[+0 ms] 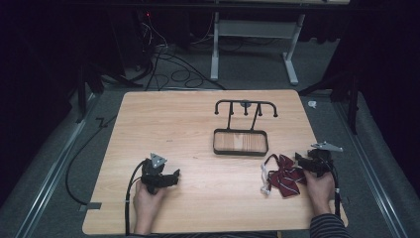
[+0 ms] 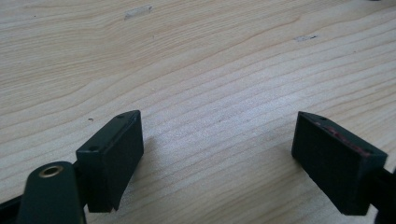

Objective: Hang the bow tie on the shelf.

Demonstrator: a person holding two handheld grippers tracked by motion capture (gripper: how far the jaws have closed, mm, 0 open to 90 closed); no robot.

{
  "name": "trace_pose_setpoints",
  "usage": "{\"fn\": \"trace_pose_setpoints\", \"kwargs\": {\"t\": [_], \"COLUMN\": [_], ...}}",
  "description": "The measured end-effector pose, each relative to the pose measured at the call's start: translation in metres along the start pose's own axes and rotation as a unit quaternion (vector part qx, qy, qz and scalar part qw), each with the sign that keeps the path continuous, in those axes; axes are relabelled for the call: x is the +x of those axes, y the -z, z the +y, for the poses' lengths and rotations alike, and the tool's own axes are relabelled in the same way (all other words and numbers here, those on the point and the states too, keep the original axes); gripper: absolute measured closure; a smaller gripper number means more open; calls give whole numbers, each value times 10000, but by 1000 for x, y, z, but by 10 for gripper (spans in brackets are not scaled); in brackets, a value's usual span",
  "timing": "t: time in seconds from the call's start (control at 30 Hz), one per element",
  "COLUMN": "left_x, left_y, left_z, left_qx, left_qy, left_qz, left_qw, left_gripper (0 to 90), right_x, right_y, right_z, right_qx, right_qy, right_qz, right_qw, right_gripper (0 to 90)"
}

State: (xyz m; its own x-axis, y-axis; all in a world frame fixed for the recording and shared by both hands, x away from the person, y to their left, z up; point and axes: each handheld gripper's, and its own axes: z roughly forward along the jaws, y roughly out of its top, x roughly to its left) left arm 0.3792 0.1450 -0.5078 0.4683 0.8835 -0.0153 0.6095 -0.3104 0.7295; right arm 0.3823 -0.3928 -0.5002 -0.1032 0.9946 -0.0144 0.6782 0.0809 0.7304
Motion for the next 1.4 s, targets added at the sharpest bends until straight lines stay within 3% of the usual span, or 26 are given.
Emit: {"fn": "trace_pose_setpoints", "kwargs": {"t": [0.77,0.87,1.0,1.4], "left_x": [0,0,0,0], "left_y": [0,0,0,0], "left_z": [0,0,0,0], "left_qx": [3,4,2,3], "left_qy": [1,0,0,1], "left_qz": [1,1,1,1], "left_qw": [10000,10000,10000,10000], "left_gripper": [171,171,171,171], "right_x": [0,0,7,10], "right_y": [0,0,4,27], "right_z": [0,0,-3,-1], "right_qx": [-16,-15,-167,-407], "right_qy": [30,73,389,363], "right_qz": [63,76,-30,535], "right_qw": [10000,9999,9991,9971], "right_gripper": [492,491,574,654]}}
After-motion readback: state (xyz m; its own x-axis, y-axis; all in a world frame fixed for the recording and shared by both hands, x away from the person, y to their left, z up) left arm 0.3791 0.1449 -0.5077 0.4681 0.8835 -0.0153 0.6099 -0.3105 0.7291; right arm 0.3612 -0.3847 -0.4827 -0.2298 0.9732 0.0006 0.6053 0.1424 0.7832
